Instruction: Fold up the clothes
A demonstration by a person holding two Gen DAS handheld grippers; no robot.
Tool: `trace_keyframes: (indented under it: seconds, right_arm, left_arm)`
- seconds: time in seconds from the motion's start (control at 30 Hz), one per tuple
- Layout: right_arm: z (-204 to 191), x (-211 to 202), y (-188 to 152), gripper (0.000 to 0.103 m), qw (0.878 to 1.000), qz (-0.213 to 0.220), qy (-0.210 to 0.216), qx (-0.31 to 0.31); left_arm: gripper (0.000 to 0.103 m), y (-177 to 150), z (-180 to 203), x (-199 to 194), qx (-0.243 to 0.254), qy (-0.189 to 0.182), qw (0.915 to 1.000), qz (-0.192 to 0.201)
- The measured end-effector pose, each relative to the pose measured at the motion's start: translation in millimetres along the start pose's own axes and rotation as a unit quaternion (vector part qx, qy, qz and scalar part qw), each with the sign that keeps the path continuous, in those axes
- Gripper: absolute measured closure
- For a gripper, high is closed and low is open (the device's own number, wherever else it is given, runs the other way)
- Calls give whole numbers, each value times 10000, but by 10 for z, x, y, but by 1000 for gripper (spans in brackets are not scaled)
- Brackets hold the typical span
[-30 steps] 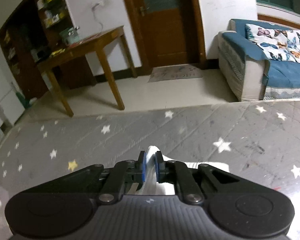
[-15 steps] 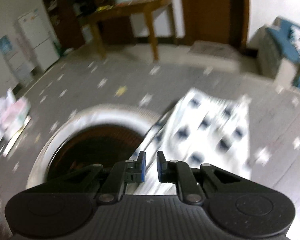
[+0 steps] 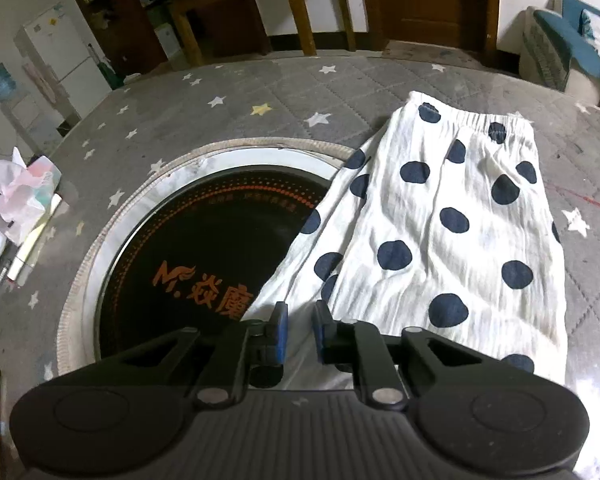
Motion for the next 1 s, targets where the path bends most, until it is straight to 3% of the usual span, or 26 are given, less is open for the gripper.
trace_keyframes:
  seconds: [0.27, 0.47, 0.8, 1.0]
  right_arm:
    - [16, -60, 17, 102, 9996, 175, -198, 83]
    - [-96, -304, 355, 103, 9957, 829, 186, 370]
    - [-208, 120, 78, 101, 9954, 446, 519, 668]
    - [-115, -348, 229, 96, 9926, 799, 722, 564]
  left_arm:
    - [100, 84, 30, -70, 50, -26, 9999, 144]
    - [100, 126, 14, -148, 30, -35, 9997, 243]
    - [99, 32, -160, -126, -131, 284, 9995, -17]
    - [99, 228, -146, -18, -85, 274, 9995, 157]
Point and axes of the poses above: each gripper's, at about its wrist camera, not at the fingertips, and x roughly the way its jaws point, z to its right, y to its top, the point moved 9 cm from there along x, roughly the way its jaws point, and after that the axes turned 14 degrees about z, right-handed, at the moved point
